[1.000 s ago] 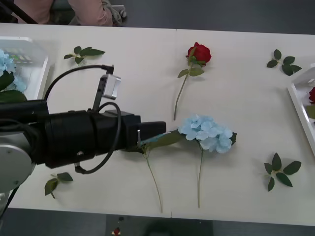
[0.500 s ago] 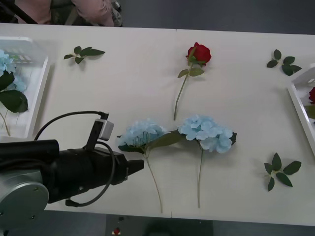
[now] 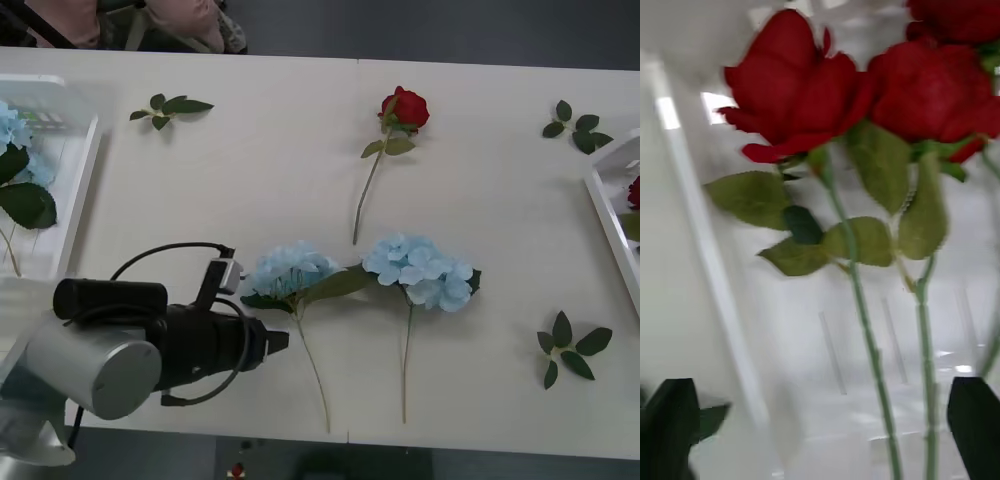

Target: Put the red flowers into the right box and the blue flowers into the left box

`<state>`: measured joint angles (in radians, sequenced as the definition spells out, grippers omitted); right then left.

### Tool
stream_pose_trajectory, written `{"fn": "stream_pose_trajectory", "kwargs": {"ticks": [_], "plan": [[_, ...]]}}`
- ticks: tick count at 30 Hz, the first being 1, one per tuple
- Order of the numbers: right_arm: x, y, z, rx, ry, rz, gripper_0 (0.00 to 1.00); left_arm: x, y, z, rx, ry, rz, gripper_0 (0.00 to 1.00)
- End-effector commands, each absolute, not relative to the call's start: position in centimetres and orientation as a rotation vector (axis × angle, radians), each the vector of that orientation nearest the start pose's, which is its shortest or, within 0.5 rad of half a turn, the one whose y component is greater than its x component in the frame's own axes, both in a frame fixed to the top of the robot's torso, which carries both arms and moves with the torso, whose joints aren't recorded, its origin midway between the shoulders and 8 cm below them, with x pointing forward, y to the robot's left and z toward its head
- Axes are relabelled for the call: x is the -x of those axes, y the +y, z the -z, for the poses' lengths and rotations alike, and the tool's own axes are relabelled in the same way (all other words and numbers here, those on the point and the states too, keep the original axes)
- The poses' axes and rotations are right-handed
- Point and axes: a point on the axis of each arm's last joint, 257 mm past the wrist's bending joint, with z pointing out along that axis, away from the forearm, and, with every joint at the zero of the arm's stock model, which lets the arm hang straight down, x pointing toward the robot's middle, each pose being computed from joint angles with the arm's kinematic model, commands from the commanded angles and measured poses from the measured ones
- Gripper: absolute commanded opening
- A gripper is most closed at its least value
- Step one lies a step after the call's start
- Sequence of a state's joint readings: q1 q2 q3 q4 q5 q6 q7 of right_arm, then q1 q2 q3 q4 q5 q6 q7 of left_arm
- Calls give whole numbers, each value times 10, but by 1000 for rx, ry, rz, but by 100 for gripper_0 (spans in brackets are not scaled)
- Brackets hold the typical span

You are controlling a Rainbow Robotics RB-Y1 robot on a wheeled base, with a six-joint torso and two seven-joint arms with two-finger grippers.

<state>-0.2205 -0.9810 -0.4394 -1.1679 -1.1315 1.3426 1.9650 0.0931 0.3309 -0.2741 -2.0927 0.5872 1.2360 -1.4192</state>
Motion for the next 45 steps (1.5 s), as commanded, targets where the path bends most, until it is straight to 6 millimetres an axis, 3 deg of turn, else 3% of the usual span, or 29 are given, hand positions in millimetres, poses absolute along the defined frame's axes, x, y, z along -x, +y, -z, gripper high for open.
{"fn": "stream_pose_trajectory", "kwargs": {"ticks": [1, 5, 7, 13, 24, 25, 26, 27, 30, 32, 38, 45], "plan": [[-446, -545, 162, -41, 2423, -229, 100, -379, 81, 321, -228, 2500, 603, 100], [-445, -493, 149, -27, 2390, -363, 100, -399, 76, 327, -247, 2509, 558, 100], [-446, -457, 143, -36, 2365, -434, 100, -409, 73, 331, -259, 2523, 542, 100], [-437, -386, 137, -107, 2326, -518, 100, -430, 69, 335, -277, 2535, 501, 100], [-406, -272, 172, -221, 2383, -601, 100, -472, 68, 337, -368, 2549, 369, 100], [-405, -264, 176, -231, 2391, -610, 100, -473, 69, 338, -367, 2552, 363, 97], [-403, -256, 181, -236, 2402, -619, 100, -474, 68, 337, -370, 2550, 360, 81], [-402, -247, 186, -244, 2416, -626, 100, -474, 69, 338, -371, 2550, 356, 56], [-400, -226, 204, -257, 2458, -618, 100, -473, 67, 340, -377, 2552, 348, 5], [-399, -215, 214, -248, 2481, -599, 100, -473, 69, 340, -379, 2553, 340, 0], [-387, -189, 247, -221, 2575, -489, 100, -474, 72, 341, -378, 2553, 322, 0], [-380, -176, 282, -160, 2639, -331, 100, -474, 74, 341, -372, 2554, 310, 0]]}}
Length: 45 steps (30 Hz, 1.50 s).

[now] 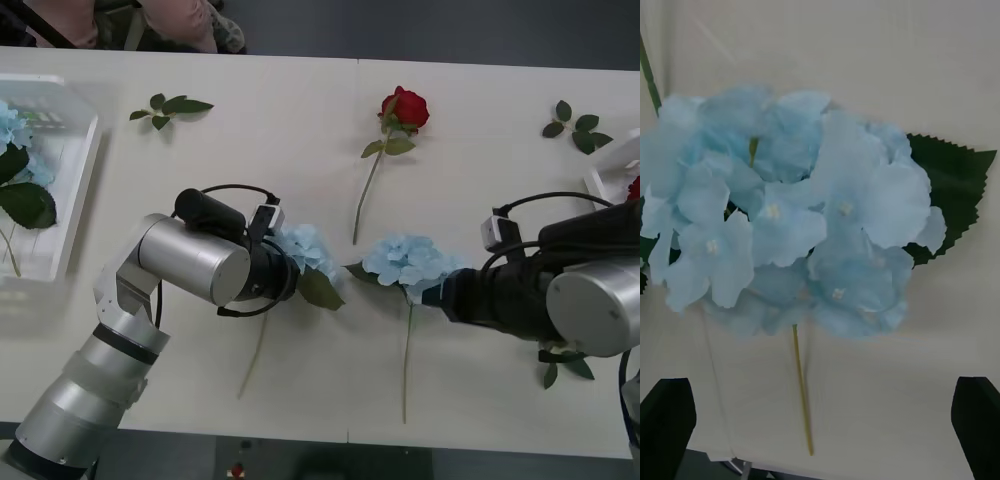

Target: Put the red flowers into the right box and the blue flowers into the left box

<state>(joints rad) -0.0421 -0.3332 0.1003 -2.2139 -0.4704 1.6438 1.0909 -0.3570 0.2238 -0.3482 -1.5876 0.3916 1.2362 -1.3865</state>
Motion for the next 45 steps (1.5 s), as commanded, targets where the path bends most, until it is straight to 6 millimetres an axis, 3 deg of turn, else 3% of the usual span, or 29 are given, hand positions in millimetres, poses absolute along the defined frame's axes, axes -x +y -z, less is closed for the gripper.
{"fn": "stream_pose_trajectory", "kwargs": {"ticks": [1, 7, 11, 16, 18, 21, 31, 35, 38, 43, 44, 45], "plan": [[-380, -175, 287, -153, 2646, -318, 100, -475, 74, 341, -370, 2553, 310, 0], [-379, -169, 312, -117, 2668, -230, 100, -479, 84, 318, -378, 2521, 302, 0], [-379, -166, 325, -103, 2669, -166, 100, -476, 98, 276, -432, 2498, 288, 0], [-382, -164, 342, -111, 2674, -108, 100, -462, 146, 211, -472, 2475, 247, 0], [-385, -160, 345, -117, 2674, -108, 100, -454, 174, 193, -464, 2481, 210, 0], [-390, -156, 354, -110, 2674, -86, 100, -434, 240, 167, -389, 2518, 124, 0], [-398, -150, 366, -123, 2684, -61, 100, -376, 413, 148, -96, 2649, -116, 0], [-399, -150, 369, -125, 2685, -61, 100, -361, 458, 152, 38, 2671, -98, 0], [-398, -149, 371, -123, 2690, -63, 100, -357, 504, 151, 146, 2661, -97, 0], [-396, -150, 374, -124, 2699, -57, 100, -363, 551, 155, 260, 2639, -109, 0], [-396, -150, 374, -124, 2699, -57, 96, -366, 561, 154, 284, 2625, -122, 0], [-396, -150, 374, -124, 2699, -57, 96, -366, 561, 154, 284, 2625, -122, 0]]}}
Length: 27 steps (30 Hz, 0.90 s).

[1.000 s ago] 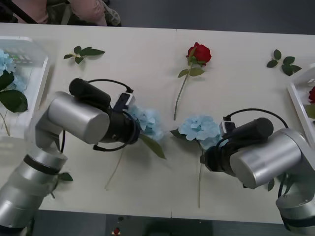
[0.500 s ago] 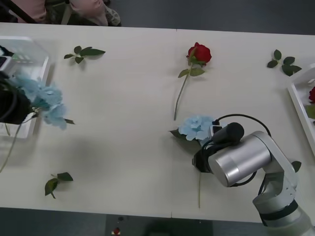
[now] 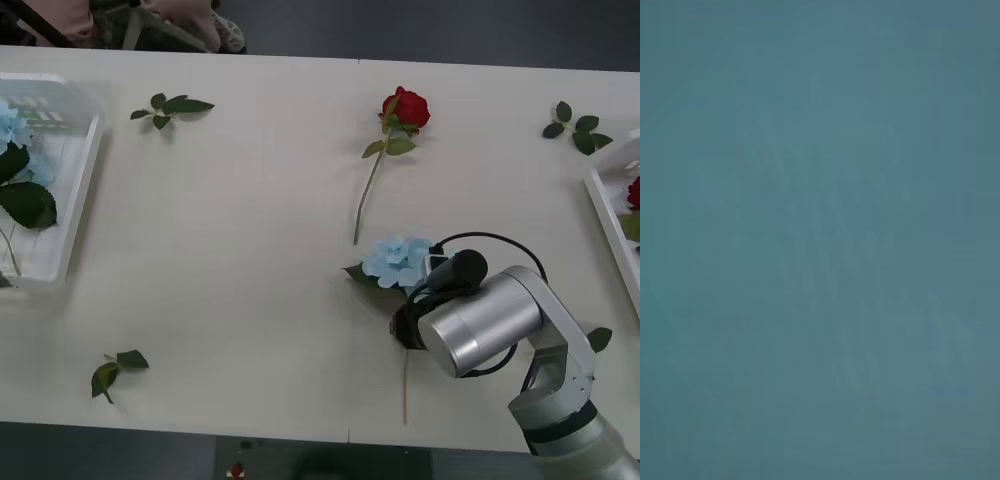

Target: Put the red flowers into the right box and the blue flowers into the left box

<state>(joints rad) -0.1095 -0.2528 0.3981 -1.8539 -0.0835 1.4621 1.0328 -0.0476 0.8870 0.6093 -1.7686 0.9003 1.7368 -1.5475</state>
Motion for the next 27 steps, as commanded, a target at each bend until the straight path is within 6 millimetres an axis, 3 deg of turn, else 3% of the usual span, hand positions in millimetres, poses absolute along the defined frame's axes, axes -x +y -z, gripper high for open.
{"fn": "stream_pose_trajectory", "kwargs": {"ticks": [1, 2, 3, 8, 10, 15, 21, 27], "plan": [[-395, -151, 375, -124, 2702, -55, 96, -372, 576, 151, 312, 2600, -139, 0], [-395, -151, 377, -126, 2706, -52, 81, -376, 585, 147, 333, 2582, -147, 0], [-394, -150, 378, -125, 2707, -54, 76, -379, 591, 145, 346, 2572, -150, 0], [-395, -151, 385, -129, 2713, -58, 14, -401, 621, 125, 402, 2523, -169, 0], [-394, -152, 385, -132, 2714, -57, 4, -407, 626, 121, 423, 2510, -163, 0], [-394, -152, 386, -132, 2717, -57, 0, -424, 651, 118, 463, 2459, -229, 0], [-399, -152, 377, -139, 2697, -68, 0, -444, 665, 137, 467, 2433, -268, 0], [-401, -158, 335, -141, 2652, -92, 0, -457, 661, 148, 408, 2431, -319, 1]]}}
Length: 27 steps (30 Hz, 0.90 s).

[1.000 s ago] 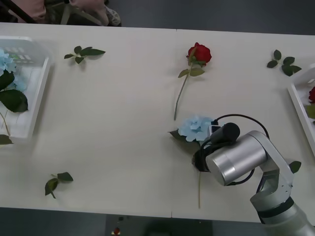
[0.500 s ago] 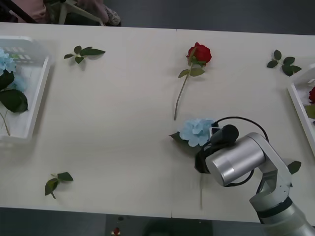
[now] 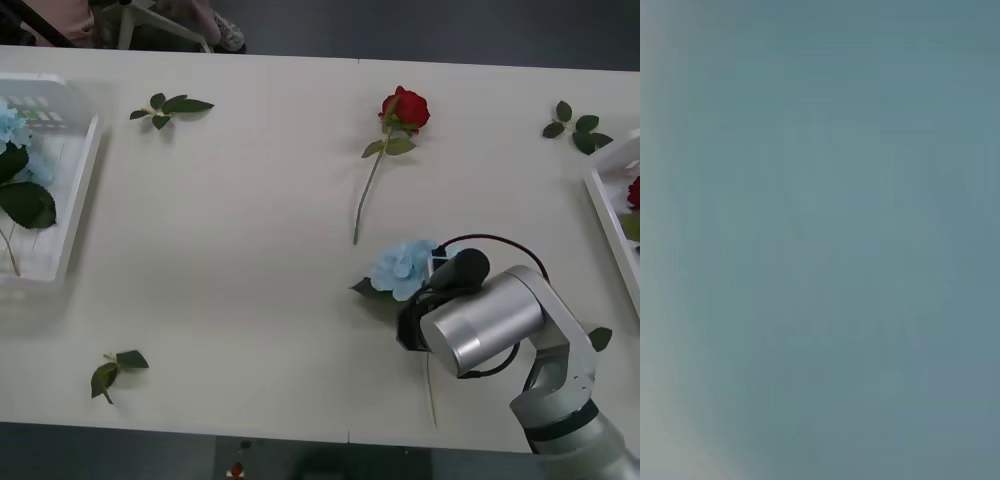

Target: Put the red flowers into the right box and the blue flowers into the left box

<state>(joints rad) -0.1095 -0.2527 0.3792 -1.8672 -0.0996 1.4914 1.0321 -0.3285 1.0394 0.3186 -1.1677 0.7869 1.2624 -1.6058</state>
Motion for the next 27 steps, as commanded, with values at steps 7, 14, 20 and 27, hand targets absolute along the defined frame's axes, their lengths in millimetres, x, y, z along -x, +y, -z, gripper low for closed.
{"fn": "stream_pose_trajectory", "kwargs": {"ticks": [7, 14, 20, 27], "plan": [[-401, -163, 288, -116, 2592, -149, 0, -459, 660, 148, 403, 2426, -316, 78], [-416, -160, 224, 48, 2430, -252, 0, -463, 649, 148, 396, 2423, -253, 88], [-422, -147, 163, 305, 2278, -432, 0, -463, 615, 116, 332, 2417, -136, 90], [-414, -114, 100, 483, 2097, -824, 0, -473, 545, 80, 97, 2379, -147, 89]]}}
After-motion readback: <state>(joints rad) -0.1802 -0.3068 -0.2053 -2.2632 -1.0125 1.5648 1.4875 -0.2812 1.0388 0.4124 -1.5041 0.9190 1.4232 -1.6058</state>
